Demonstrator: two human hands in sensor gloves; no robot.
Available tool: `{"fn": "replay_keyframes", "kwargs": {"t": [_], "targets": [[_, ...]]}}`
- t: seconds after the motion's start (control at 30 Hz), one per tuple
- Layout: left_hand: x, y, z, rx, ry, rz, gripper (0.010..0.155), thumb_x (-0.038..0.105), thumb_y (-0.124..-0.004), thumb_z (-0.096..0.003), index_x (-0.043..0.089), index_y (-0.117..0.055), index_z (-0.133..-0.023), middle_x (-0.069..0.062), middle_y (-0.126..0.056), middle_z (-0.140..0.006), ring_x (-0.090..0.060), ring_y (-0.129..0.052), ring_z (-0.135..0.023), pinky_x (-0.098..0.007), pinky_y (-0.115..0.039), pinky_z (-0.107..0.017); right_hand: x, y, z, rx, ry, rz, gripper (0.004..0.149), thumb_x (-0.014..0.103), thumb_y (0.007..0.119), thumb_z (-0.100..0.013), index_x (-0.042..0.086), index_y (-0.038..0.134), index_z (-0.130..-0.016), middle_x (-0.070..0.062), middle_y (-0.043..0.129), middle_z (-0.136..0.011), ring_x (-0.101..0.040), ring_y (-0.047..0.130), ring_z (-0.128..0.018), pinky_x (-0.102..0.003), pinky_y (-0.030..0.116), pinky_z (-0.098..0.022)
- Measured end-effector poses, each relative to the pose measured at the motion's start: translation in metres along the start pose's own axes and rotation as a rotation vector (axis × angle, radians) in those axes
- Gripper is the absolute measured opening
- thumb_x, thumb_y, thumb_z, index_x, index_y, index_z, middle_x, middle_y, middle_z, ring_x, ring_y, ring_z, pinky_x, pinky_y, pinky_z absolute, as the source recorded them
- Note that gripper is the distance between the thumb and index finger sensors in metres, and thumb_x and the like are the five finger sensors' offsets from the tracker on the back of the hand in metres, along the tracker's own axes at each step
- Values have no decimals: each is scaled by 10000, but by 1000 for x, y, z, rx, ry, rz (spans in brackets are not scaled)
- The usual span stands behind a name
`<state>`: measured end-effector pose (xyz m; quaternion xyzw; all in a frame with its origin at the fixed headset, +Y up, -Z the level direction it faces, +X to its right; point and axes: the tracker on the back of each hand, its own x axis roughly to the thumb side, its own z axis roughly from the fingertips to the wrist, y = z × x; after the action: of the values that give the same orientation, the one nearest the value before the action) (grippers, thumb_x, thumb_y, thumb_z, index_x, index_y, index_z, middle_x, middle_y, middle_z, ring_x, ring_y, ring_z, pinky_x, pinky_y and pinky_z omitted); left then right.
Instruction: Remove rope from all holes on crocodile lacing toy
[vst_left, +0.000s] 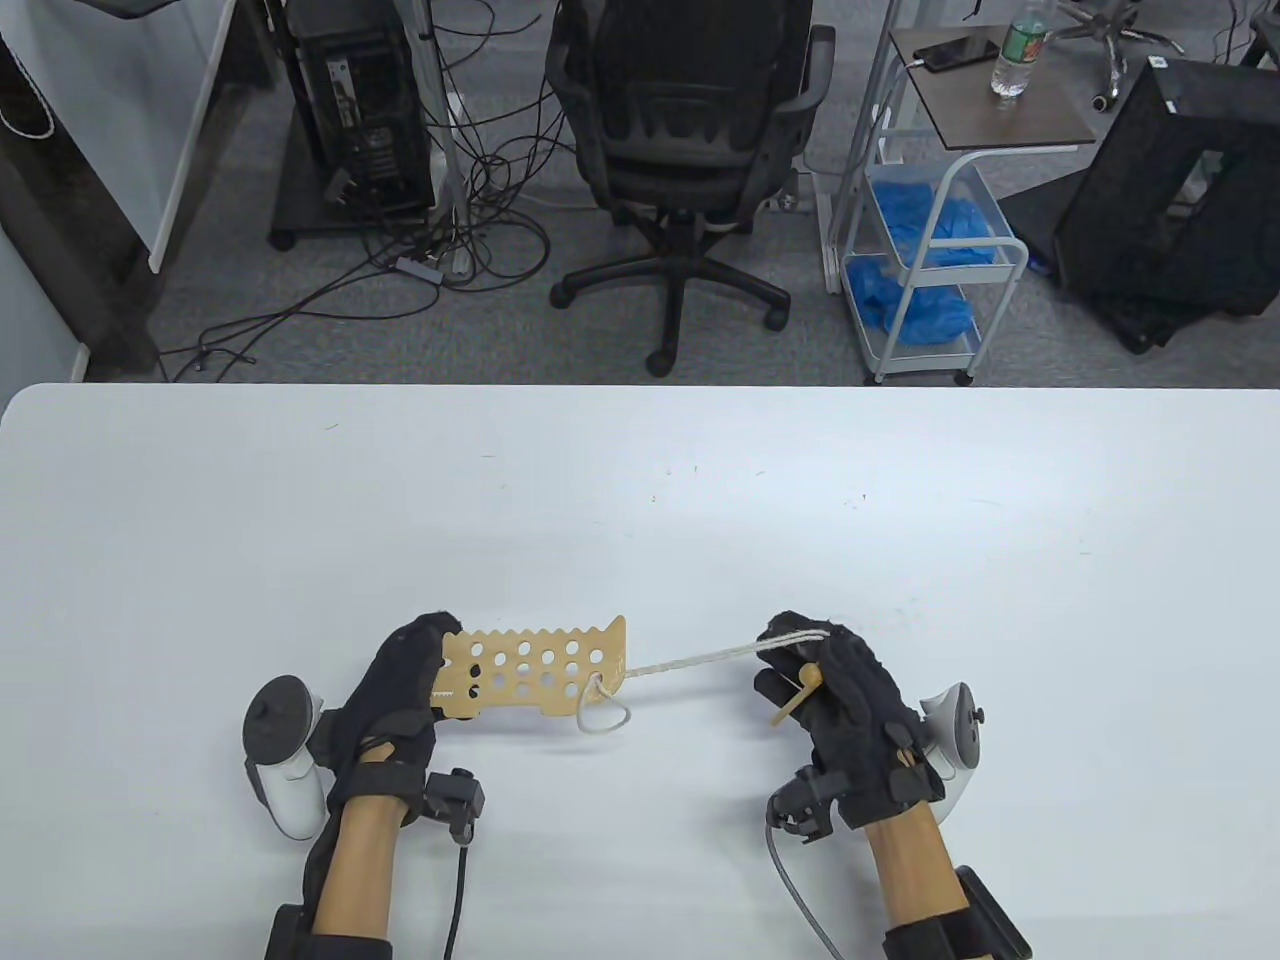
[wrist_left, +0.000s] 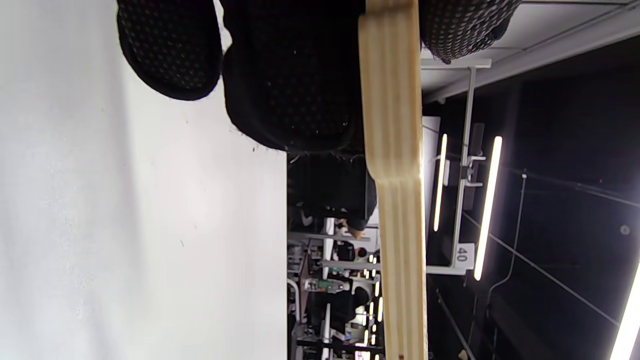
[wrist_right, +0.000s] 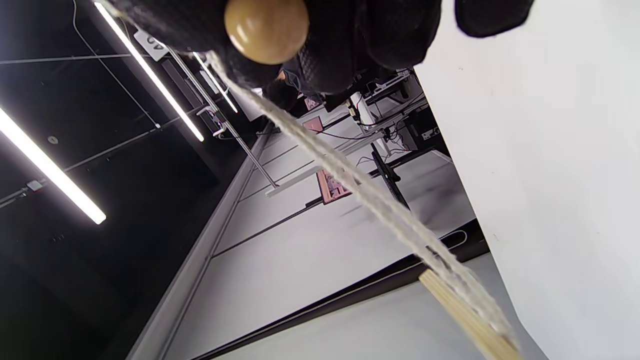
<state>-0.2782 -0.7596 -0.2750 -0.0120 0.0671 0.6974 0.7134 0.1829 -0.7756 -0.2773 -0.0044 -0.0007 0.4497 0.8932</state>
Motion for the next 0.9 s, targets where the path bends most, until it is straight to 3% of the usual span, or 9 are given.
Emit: {"fn": "replay_keyframes", "kwargs": {"t": [0.57,0.9], "targets": [[-2,4,0,16,10,5,503,509,-666,-560,271,-723,-1000,16,-993,-661,-131,-1004,-424,-478,-822,-559,16,-25,-1,-104,-64,-173,378,336,712,-519,136,720,-840,-159,679,-996,-495,629,-902,-694,546,-617],[-3,5,1,32,17,-4,508,508,-663,-562,268,-714,-1007,14,-989,-671,-135,-1002,-433,-481,-816,-564,33,-29,2,-98,-158,-175,380,345,700,-527,150,703,-853,-146,670,-1004,-484,614,-916,-690,536,-629]]}}
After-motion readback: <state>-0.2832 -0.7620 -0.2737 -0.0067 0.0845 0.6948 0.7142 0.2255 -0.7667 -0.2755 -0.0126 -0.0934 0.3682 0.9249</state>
